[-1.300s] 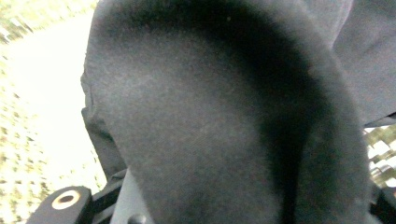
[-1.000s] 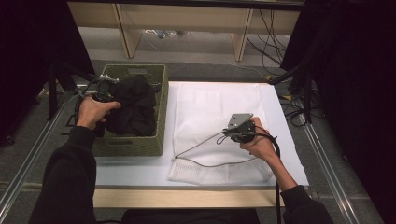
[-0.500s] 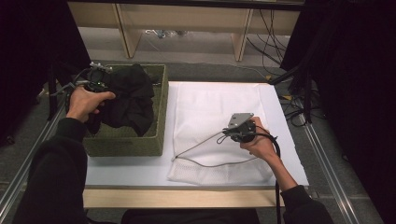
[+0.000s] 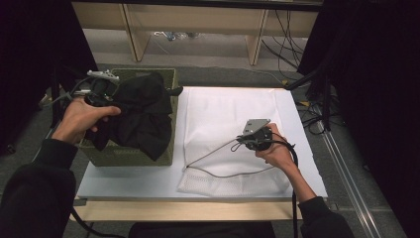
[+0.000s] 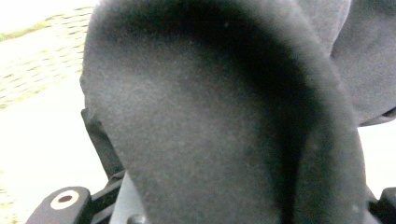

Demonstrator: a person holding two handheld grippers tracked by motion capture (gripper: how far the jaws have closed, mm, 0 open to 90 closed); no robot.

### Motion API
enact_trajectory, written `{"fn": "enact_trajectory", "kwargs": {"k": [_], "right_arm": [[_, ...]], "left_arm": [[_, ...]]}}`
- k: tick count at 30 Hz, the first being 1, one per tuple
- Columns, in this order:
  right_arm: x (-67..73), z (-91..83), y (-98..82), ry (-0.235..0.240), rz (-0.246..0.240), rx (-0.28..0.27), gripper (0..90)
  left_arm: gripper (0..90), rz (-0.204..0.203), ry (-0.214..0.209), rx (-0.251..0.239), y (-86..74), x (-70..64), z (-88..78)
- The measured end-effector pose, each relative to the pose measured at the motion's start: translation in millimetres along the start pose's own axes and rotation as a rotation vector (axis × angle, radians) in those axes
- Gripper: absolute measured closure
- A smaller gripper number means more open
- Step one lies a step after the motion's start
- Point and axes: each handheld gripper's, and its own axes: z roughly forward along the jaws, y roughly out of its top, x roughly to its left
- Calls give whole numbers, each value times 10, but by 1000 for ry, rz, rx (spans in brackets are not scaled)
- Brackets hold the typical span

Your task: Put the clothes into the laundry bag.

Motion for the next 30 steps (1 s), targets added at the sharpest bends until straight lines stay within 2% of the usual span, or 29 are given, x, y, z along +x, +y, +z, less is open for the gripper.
{"fn": "enact_trajectory", "kwargs": {"k": [1,2,3,4,5,6,7,9,11,13,14,15,16,17,20,22,23,24,27,28,30], "right_arm": [[-2,-2,0,1,-1,0,886],[-2,-2,0,1,-1,0,886],[-2,-12,-3,-2,19,0,887],[-1,-14,-4,1,26,0,887],[-33,-9,-1,-3,-8,-5,887],[-21,-11,2,3,13,-8,887],[-25,-14,3,3,10,-11,887],[-17,-23,2,1,35,-10,887],[-44,-27,2,5,24,-3,887],[-44,-25,-1,3,39,-17,887],[-52,-36,-1,8,40,-12,888],[-60,-34,-1,1,32,-22,888],[-63,-37,-1,2,36,-26,888],[-65,-42,-2,0,46,-27,888],[-73,-53,2,7,47,-24,888],[-68,-44,7,0,53,-31,888],[-69,-43,10,-1,57,-34,888],[-70,-45,13,-1,60,-35,888],[-75,-63,21,4,62,-29,888],[-79,-65,28,9,57,-33,888],[-79,-64,37,5,54,-40,888]], "left_arm": [[616,18,-12,2,-2,-60,-27],[616,18,-12,2,-2,-60,-27],[616,29,-31,-5,-12,-173,-58],[616,29,-31,-5,-12,-173,-58],[616,36,-66,-4,-27,-273,-70],[616,36,-66,-4,-27,-273,-70],[616,46,-101,-6,-43,-384,-69],[615,61,-130,-6,-61,-483,-58],[615,80,-150,-6,-84,-566,-39],[615,77,-195,-4,-119,-660,-14],[615,77,-195,-4,-119,-660,-14],[614,60,-240,-7,-164,-735,14],[615,76,-217,-11,-180,-760,24],[615,58,-269,-3,-206,-823,45],[614,69,-277,5,-239,-902,74],[614,62,-319,14,-303,-1015,144],[612,62,-319,14,-303,-1015,144],[611,58,-366,49,-360,-1082,208],[611,58,-393,67,-422,-1158,301],[611,77,-403,89,-473,-1218,413],[611,71,-421,107,-510,-1277,531]]}}
